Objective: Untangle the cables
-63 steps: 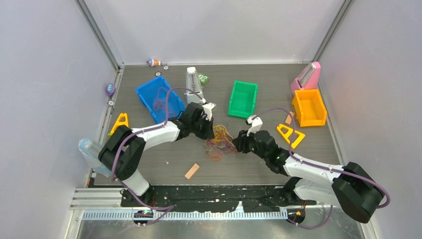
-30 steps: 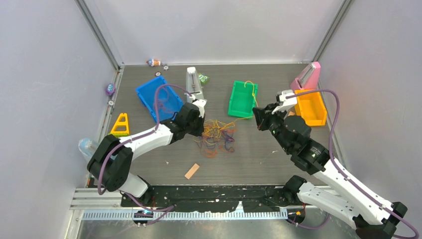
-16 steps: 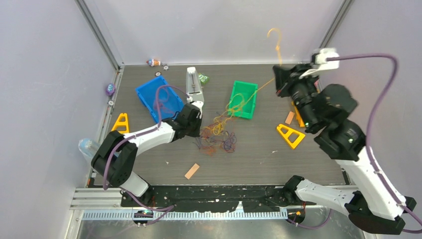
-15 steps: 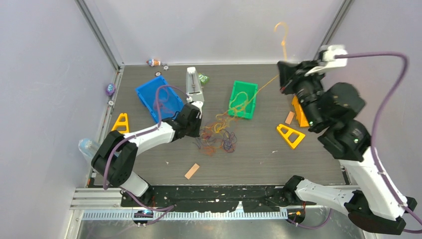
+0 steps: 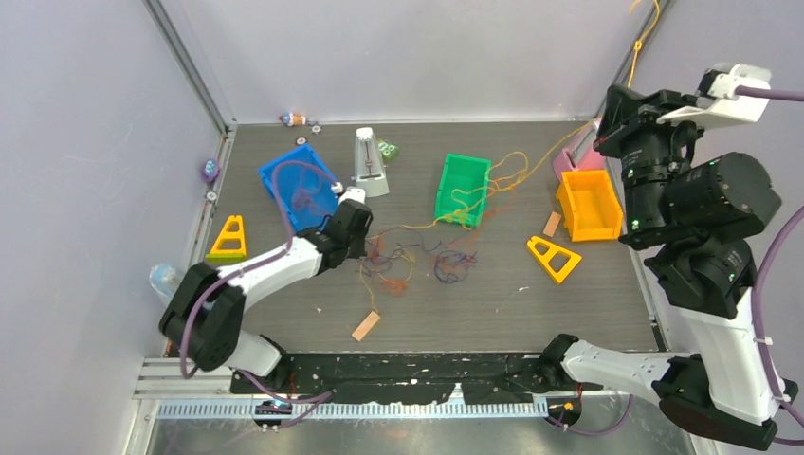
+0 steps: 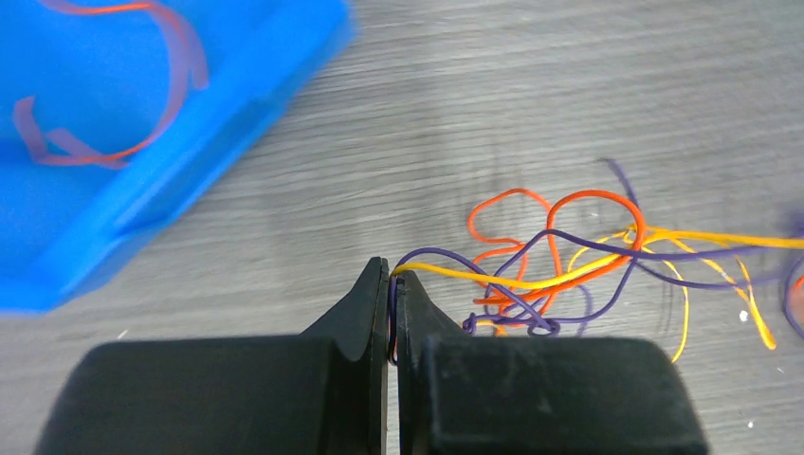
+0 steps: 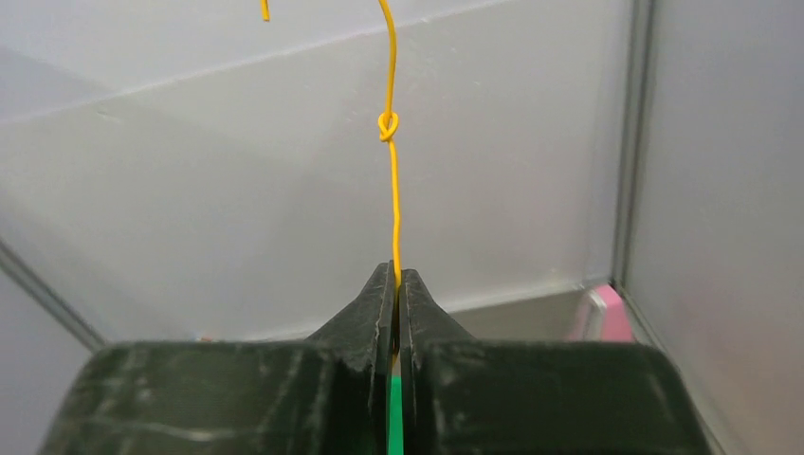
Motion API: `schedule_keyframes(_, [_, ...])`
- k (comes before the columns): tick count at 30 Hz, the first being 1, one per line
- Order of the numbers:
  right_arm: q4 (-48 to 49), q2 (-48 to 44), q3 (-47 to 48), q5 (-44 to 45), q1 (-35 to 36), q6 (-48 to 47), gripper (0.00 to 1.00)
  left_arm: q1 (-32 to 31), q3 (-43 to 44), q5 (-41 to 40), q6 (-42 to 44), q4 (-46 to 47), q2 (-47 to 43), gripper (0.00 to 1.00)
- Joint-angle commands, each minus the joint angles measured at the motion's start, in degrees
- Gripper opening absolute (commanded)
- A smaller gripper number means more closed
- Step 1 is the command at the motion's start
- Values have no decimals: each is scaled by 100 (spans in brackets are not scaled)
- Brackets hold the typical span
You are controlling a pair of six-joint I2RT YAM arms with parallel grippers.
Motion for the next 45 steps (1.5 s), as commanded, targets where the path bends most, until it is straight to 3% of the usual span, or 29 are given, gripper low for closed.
schedule_keyframes(1, [252, -192, -697, 1714, -32, -296, 5, 138, -510, -1531, -524, -19, -1068, 0])
schedule_keyframes(5, [502, -770, -1872, 2294, -358, -221, 5, 309, -931, -1822, -676, 106, -1703, 0])
schedule_keyframes(12, [-447, -1060, -3263, 933, -607, 1041, 5, 318, -918, -1582, -498, 245, -1731, 0])
schedule_keyframes(15, [-785, -1140, -3736, 22, -604, 1213, 5, 326, -1014, -1496, -392, 413, -1842, 0])
schedule_keyframes(22, [-406, -1718, -4884, -4301, -604, 1216, 6, 318, -1190, -166, 133, 1148, -1895, 0])
schedule_keyframes(24, [-387, -1758, -4998, -5001, -601, 1298, 6, 323, -1219, 178, 237, 1254, -1906, 0])
schedule_keyframes(31, [-766, -1489, -5404, -5465, -600, 1404, 18, 312, -1416, 702, 380, 1708, -2066, 0])
schedule_keyframes(33, [-909, -1256, -5471, -5200, -600, 1520, 52, 305, -1444, 800, 408, 1768, -2108, 0])
schedule_keyframes(34, [-949, -1071, -5501, -5112, -600, 1551, 75, 309, -1466, 887, 426, 1812, -2142, 0])
schedule_keyframes(36, [-817, -781, -5539, -5012, -602, 1600, 91, 303, -1526, 1112, 494, 1952, -2229, 0])
schedule_keyframes(39, [-256, -280, -5570, -5199, -556, 1558, 95, 307, -1690, 1313, 550, 2190, -2434, 0])
schedule_keyframes(45, [800, 657, -5452, -5210, -274, 1504, 90, 302, -1802, 1925, 632, 2560, -2531, 0])
